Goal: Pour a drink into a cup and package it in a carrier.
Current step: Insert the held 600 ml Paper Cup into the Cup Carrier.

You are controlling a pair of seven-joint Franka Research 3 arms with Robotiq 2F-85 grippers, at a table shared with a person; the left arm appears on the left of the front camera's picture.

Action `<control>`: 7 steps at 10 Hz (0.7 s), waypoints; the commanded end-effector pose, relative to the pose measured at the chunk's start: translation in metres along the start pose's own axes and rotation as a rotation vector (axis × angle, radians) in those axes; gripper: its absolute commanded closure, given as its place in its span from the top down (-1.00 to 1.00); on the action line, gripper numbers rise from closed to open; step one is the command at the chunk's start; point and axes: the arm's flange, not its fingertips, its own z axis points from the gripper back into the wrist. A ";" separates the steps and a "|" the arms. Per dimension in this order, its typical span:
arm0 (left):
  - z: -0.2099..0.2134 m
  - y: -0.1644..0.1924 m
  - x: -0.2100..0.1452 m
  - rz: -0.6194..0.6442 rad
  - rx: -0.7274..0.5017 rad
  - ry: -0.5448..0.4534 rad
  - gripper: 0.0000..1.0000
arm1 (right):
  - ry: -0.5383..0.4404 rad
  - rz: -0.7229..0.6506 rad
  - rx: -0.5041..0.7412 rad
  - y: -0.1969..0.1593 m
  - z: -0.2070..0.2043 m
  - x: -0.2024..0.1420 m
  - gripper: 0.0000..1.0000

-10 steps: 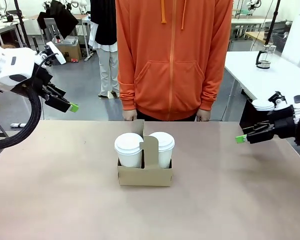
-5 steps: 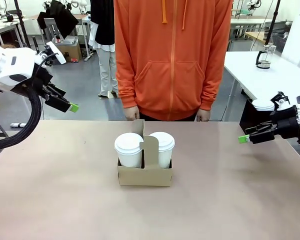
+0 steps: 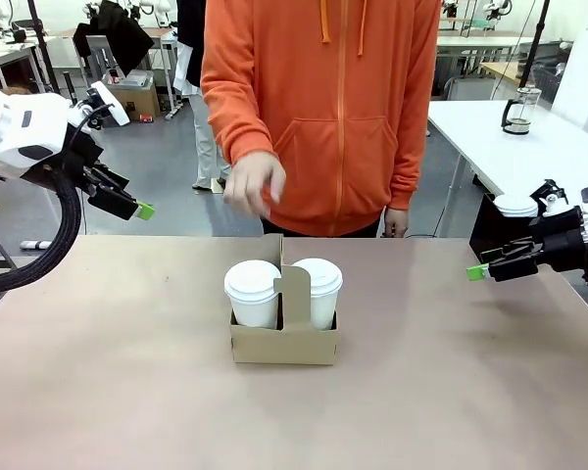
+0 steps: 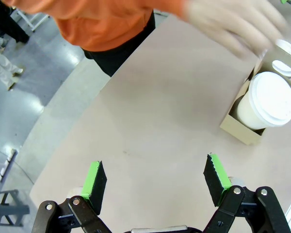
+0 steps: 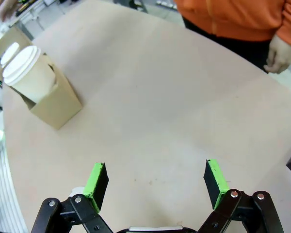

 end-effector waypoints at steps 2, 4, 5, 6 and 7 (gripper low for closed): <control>-0.001 0.001 -0.001 0.011 -0.006 -0.002 1.00 | 0.001 0.007 0.003 -0.001 0.003 0.001 1.00; -0.001 0.001 -0.001 0.011 -0.006 -0.002 1.00 | 0.001 0.007 0.003 -0.001 0.003 0.001 1.00; -0.001 0.001 -0.001 0.011 -0.006 -0.002 1.00 | 0.001 0.007 0.003 -0.001 0.003 0.001 1.00; -0.001 0.001 -0.001 0.011 -0.006 -0.002 1.00 | 0.001 0.007 0.003 -0.001 0.003 0.001 1.00; -0.001 0.001 -0.001 0.011 -0.006 -0.002 1.00 | 0.001 0.007 0.003 -0.001 0.003 0.001 1.00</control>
